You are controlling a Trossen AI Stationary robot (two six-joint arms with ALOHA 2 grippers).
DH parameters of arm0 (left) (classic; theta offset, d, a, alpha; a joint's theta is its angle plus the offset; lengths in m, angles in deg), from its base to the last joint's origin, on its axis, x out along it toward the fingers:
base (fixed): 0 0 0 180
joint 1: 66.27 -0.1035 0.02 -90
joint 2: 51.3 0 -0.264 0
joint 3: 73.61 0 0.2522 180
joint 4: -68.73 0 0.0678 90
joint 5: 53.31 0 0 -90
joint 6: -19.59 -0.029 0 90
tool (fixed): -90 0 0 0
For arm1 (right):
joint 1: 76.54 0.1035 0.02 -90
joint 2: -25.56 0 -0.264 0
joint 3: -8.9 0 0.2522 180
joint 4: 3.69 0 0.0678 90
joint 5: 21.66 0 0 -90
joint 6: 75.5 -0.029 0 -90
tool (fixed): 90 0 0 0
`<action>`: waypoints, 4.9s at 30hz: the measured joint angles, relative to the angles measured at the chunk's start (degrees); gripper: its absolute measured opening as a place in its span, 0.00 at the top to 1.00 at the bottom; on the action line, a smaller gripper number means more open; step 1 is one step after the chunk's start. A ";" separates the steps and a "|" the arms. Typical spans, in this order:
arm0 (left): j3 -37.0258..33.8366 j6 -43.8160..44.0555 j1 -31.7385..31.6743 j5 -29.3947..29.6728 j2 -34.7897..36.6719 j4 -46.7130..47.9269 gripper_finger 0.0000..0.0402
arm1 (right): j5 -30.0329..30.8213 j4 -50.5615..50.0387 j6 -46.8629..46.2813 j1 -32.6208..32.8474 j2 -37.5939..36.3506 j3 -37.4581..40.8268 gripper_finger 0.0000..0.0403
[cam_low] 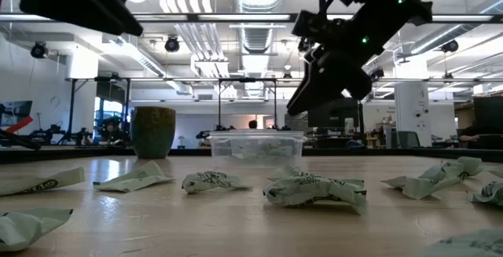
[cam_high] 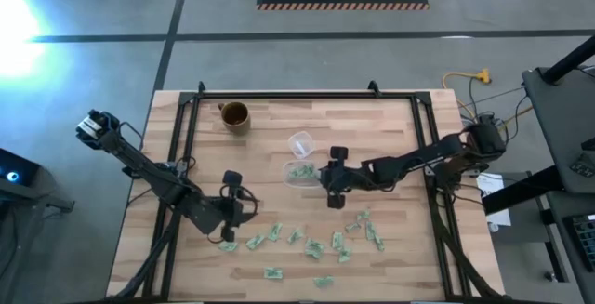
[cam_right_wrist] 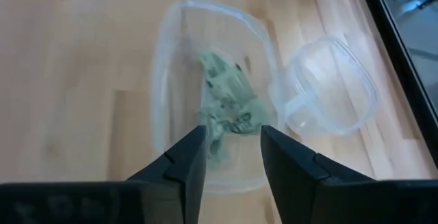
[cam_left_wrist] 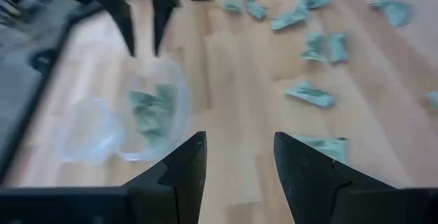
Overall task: Pick and place Stevia / Truvia into bins
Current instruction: Put the stevia packet into the bottom transparent container
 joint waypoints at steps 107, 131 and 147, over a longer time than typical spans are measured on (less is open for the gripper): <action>15.92 24.76 9.31 5.62 -33.77 13.67 1.00 | 0.03 -2.05 -2.78 6.26 -3.88 0.00 0.83; 15.00 -1.28 -4.47 16.88 -25.76 9.31 1.00 | 0.04 -2.02 -2.32 6.25 -3.88 0.00 0.83; 14.17 -22.28 -23.52 -1.73 -25.24 -9.27 1.00 | 0.04 -3.24 -2.32 6.26 -3.88 -0.02 0.83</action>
